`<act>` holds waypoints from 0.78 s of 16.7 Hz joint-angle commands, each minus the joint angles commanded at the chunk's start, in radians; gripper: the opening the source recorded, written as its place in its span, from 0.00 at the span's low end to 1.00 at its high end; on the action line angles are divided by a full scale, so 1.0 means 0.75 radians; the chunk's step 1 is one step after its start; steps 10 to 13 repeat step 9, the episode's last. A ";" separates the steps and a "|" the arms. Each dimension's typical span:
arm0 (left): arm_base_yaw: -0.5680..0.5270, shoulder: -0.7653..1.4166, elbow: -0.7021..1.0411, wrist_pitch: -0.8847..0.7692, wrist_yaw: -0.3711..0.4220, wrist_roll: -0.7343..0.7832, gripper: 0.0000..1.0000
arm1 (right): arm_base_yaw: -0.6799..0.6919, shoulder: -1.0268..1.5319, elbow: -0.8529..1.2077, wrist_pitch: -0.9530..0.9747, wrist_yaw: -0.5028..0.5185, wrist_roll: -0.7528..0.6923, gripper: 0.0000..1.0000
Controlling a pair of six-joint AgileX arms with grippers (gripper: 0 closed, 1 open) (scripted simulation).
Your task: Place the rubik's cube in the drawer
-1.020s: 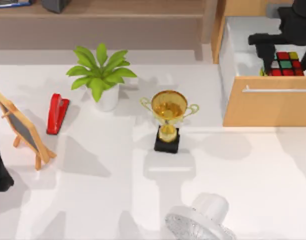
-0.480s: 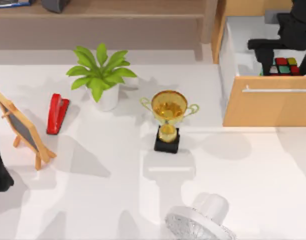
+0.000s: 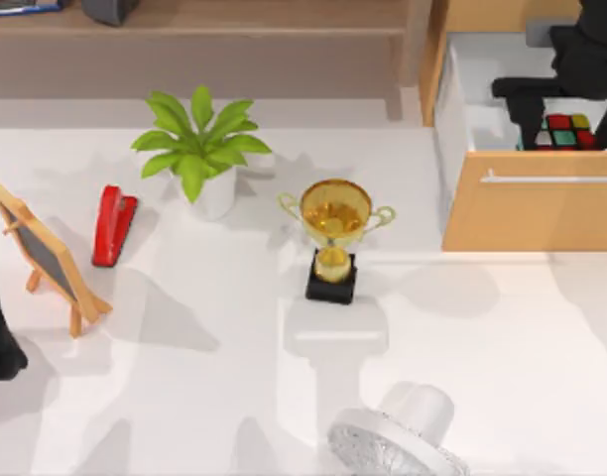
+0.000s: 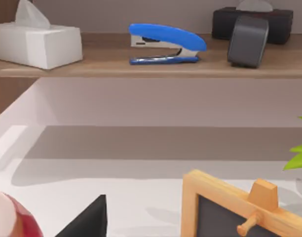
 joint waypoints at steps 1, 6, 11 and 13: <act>0.000 0.000 0.000 0.000 0.000 0.000 1.00 | 0.000 0.000 0.000 0.000 0.000 0.000 0.83; 0.000 0.000 0.000 0.000 0.000 0.000 1.00 | 0.000 0.000 0.000 0.000 0.000 0.000 1.00; 0.000 0.000 0.000 0.000 0.000 0.000 1.00 | 0.000 0.000 0.000 0.000 0.000 0.000 1.00; 0.000 0.000 0.000 0.000 0.000 0.000 1.00 | 0.000 0.000 0.000 0.000 0.000 0.000 1.00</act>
